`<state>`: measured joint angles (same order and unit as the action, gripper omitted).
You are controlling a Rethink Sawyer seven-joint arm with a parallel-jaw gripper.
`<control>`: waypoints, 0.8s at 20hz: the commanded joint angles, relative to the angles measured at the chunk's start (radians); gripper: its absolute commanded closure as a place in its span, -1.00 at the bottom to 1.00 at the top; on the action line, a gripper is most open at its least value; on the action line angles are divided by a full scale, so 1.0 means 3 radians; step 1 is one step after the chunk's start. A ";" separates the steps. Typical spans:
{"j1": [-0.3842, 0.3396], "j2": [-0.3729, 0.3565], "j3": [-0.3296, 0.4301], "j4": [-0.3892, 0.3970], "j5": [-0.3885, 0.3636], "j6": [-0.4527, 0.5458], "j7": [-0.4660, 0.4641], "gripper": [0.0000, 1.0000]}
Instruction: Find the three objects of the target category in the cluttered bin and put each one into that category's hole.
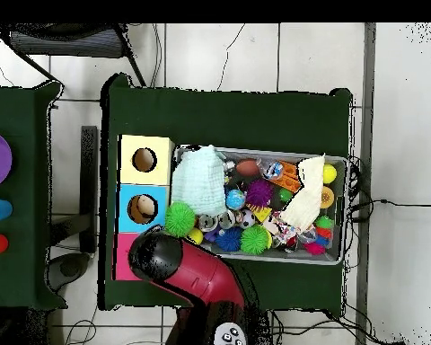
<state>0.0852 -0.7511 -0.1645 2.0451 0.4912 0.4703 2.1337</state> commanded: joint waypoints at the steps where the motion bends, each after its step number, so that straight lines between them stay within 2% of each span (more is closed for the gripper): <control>1: 0.0150 0.0024 0.0193 0.0353 0.0234 0.0309 0.0952 1.00; 7: 0.0130 0.0136 0.0344 0.0404 0.0435 0.0104 0.0846 1.00; 11: 0.0203 0.0135 0.0350 0.0439 0.0464 0.0146 0.0846 1.00; 16: 0.0133 0.0253 0.0404 0.0455 0.0481 0.0062 0.0698 1.00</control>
<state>0.1377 -0.7447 -0.1455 2.1119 0.5809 0.4698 2.1337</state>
